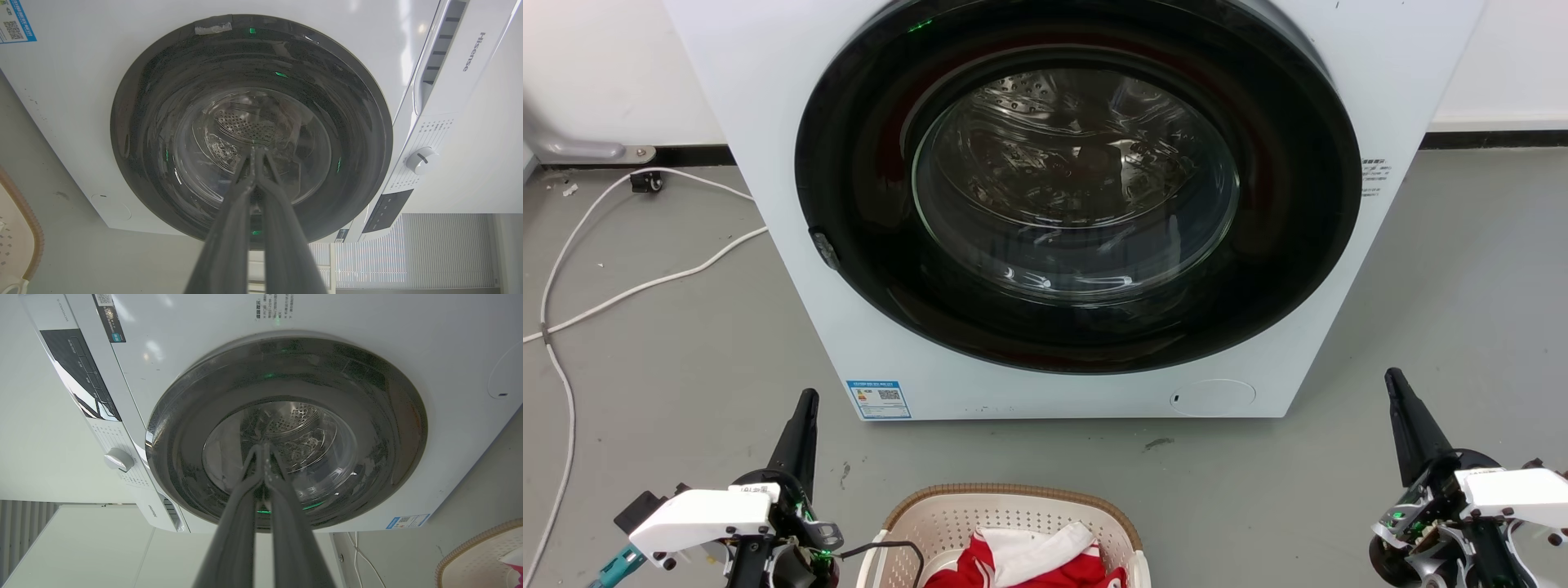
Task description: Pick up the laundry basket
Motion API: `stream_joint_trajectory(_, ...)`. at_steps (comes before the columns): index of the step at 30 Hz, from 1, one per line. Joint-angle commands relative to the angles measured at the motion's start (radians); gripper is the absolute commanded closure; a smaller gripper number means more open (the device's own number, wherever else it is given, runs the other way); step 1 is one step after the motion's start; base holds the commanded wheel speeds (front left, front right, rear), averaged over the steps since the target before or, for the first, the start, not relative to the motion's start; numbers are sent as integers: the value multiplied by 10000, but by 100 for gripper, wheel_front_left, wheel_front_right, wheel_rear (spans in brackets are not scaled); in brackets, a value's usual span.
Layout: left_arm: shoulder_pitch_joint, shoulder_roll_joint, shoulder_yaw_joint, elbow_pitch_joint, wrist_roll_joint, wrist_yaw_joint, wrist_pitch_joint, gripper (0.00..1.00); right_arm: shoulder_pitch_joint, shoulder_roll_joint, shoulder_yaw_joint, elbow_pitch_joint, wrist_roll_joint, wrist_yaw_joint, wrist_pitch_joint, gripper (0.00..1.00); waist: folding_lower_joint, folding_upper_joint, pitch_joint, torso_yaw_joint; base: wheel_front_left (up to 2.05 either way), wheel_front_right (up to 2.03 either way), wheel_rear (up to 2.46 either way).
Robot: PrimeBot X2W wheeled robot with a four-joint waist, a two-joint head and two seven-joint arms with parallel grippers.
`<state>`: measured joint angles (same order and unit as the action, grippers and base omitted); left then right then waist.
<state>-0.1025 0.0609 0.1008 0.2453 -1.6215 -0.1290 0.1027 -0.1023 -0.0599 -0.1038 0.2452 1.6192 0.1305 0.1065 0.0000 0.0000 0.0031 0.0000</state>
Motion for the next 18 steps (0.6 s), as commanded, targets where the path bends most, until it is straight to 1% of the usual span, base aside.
stream_joint_trajectory(1, -85, -7, 20, 10, 41, -32, 18, 100, -108, 34, -17, 12, -34, 4, 18, 100, 0, 0, 0, 0, 0, 0, 0)
stream_joint_trajectory(17, -88, -25, 54, 10, 64, -32, 51, 100, -112, 53, -40, 14, -61, 4, 42, 100, 0, 0, 0, 0, 0, 0, 0)
stream_joint_trajectory(18, -88, -26, 56, 10, 63, -32, 53, 0, -112, 53, -42, 14, -63, 4, 44, 0, 0, 0, 0, 0, 0, 0, 0)
